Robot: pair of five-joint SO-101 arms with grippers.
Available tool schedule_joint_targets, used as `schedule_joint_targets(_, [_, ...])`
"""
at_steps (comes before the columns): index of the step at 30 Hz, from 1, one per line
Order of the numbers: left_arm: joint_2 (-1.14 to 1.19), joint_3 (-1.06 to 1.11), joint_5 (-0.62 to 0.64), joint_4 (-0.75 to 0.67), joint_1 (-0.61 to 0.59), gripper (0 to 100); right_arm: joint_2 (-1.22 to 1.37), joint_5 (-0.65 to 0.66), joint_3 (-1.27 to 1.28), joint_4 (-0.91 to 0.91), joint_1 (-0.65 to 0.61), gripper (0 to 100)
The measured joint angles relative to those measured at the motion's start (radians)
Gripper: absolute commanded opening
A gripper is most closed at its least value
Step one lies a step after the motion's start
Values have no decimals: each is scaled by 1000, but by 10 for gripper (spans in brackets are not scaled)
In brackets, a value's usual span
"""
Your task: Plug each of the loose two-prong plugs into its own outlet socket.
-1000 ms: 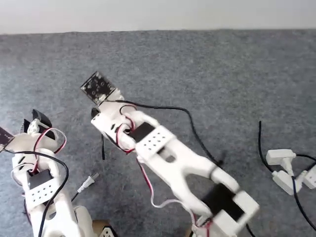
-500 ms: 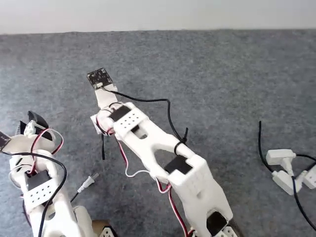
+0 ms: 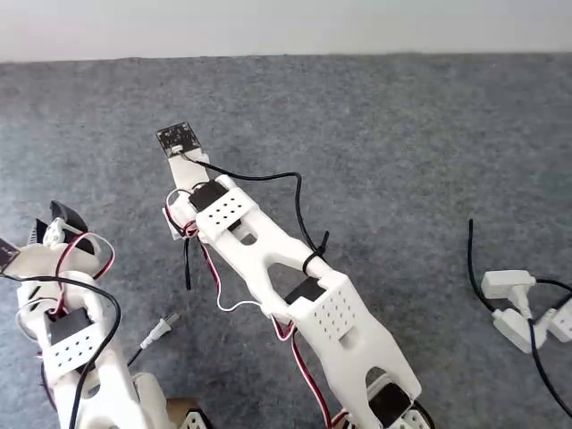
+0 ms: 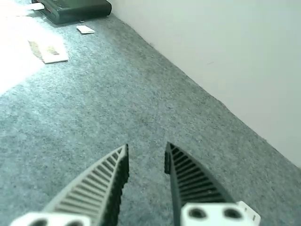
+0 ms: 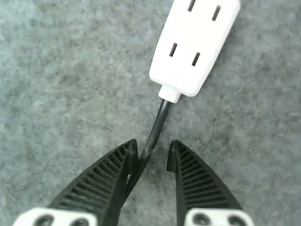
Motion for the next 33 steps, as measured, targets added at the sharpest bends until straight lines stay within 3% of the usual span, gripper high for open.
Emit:
schedule_joint_targets(12, [0, 0, 0, 0, 0, 123, 2, 54, 0, 37, -28, 113])
schedule_joint_targets(16, [0, 0, 0, 0, 0, 123, 0, 63, -2, 80, -25, 8])
schedule_joint_targets(24, [0, 0, 0, 0, 2, 123, 0, 77, -2, 141, 6, 8])
schedule_joint_targets(33, [0, 0, 0, 0, 17, 123, -6, 103, -100, 387, 38, 8])
